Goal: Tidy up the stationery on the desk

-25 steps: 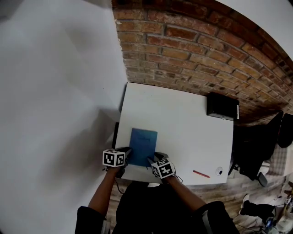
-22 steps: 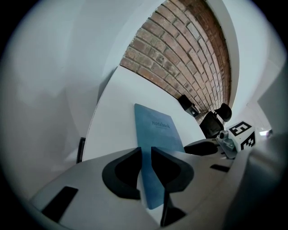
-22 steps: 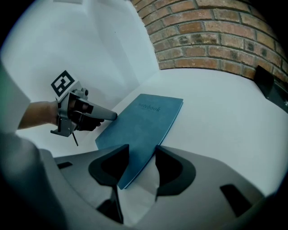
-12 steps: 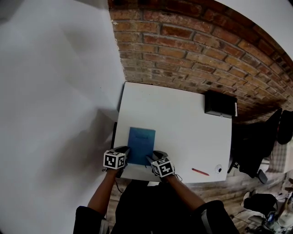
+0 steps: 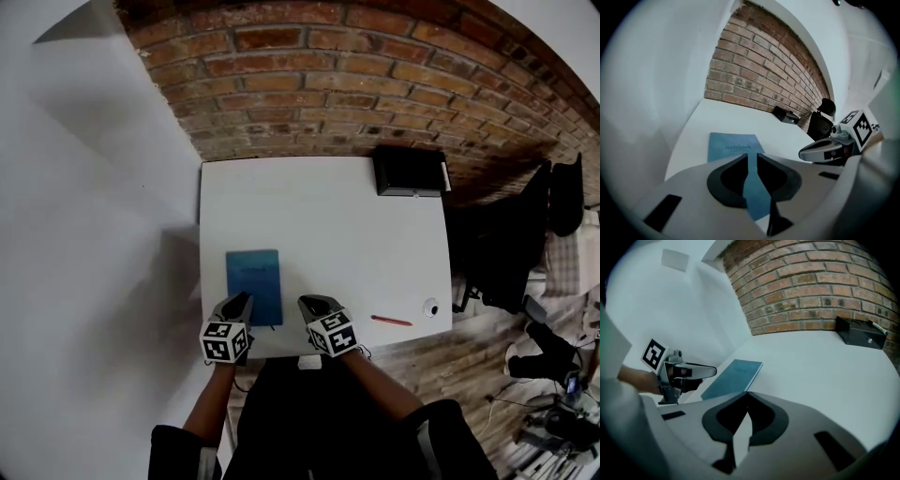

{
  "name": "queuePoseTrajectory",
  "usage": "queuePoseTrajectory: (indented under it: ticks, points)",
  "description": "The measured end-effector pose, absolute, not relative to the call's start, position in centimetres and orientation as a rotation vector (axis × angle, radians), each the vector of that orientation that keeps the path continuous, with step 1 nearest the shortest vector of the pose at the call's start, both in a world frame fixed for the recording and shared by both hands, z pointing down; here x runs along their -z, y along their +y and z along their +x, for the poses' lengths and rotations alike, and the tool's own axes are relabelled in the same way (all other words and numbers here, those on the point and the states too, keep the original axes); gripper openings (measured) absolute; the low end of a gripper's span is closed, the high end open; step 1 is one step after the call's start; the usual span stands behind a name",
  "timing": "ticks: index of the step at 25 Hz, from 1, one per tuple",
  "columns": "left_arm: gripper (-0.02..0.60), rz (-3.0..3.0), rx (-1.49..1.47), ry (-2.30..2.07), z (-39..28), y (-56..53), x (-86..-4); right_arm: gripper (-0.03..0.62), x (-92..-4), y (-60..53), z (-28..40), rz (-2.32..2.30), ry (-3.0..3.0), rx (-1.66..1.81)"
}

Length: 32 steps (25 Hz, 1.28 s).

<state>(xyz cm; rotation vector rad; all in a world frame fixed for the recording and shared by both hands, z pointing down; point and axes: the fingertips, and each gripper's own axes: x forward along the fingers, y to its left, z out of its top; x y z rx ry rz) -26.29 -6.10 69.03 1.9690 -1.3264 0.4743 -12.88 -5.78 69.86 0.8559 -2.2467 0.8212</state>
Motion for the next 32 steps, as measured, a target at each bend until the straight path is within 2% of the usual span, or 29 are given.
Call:
queuePoseTrajectory:
  ticks: [18, 32]
  points:
    - [0.067, 2.088, -0.562, -1.119, -7.5, -4.5, -68.0, 0.021, -67.3, -1.9, 7.6, 0.926, -2.228, -0.635]
    - [0.058, 2.142, -0.597, -1.042, 1.2, -3.5, -67.9, 0.024, -70.3, 1.8, 14.2, 0.788, -2.168, -0.492]
